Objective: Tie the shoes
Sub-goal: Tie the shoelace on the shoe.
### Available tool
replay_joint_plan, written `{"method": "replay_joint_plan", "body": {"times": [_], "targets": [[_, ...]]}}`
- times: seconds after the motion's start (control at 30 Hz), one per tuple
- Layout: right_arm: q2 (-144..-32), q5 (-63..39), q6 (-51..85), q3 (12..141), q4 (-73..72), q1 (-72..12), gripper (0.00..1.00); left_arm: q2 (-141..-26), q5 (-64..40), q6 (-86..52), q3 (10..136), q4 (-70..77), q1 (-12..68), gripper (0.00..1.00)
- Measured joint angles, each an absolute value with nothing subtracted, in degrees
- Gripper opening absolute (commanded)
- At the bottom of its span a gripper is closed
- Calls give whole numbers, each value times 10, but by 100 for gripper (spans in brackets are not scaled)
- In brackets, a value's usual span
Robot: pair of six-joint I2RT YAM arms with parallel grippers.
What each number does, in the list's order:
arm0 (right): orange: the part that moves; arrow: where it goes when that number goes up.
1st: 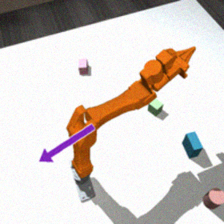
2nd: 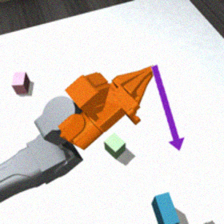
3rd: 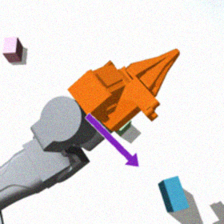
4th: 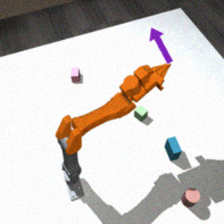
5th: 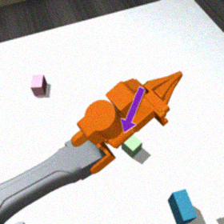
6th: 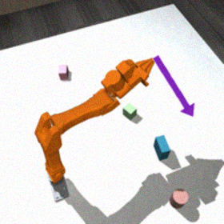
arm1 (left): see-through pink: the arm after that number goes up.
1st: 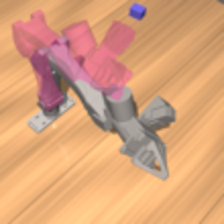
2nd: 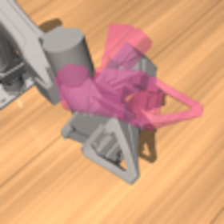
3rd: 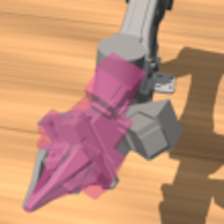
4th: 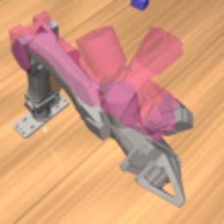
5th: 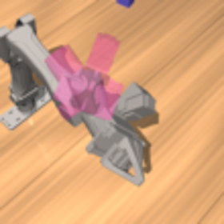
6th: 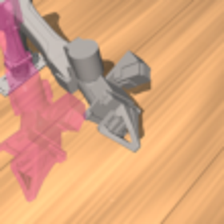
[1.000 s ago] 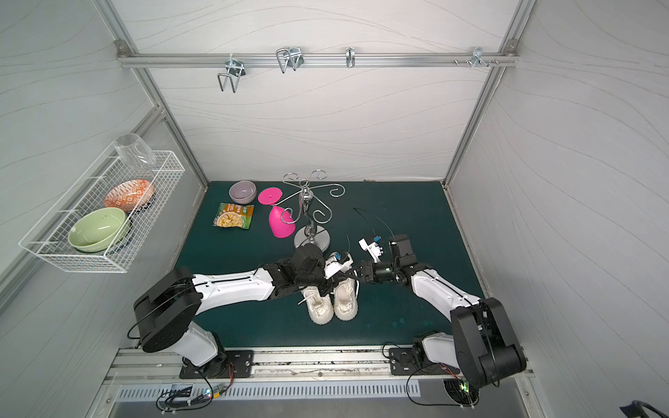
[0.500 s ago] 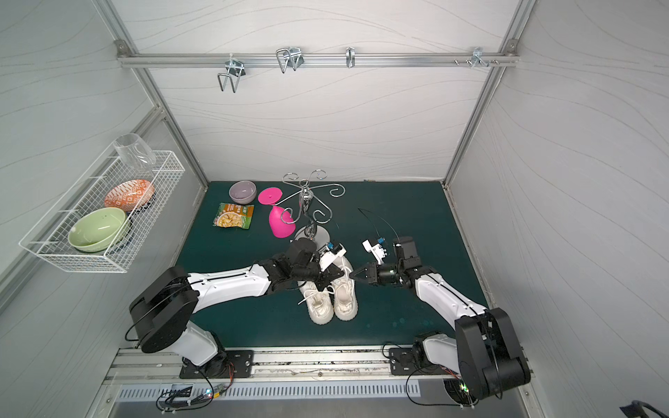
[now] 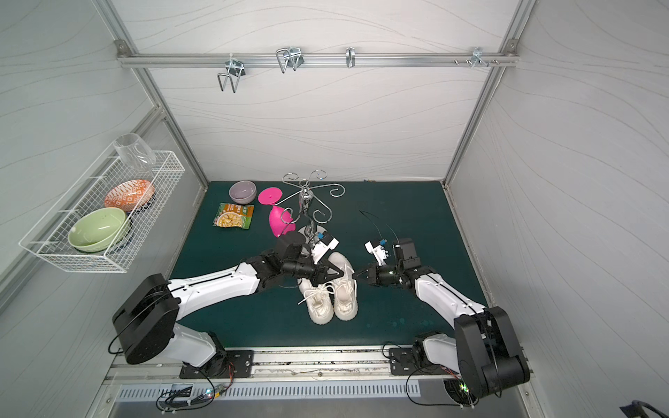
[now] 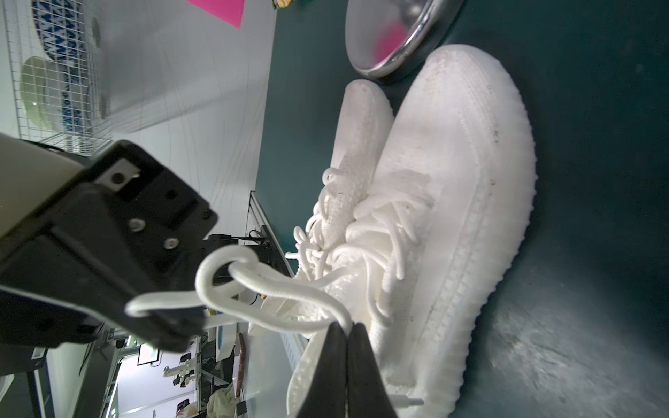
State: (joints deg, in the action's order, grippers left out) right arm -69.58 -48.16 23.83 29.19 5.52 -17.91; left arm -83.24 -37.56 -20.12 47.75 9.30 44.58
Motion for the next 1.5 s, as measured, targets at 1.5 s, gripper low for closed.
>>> {"method": "replay_joint_plan", "body": {"times": [1.5], "targets": [[-580,-244,316,241,232,-15,0,-543,-308,-339,297,-274,270,0]]}}
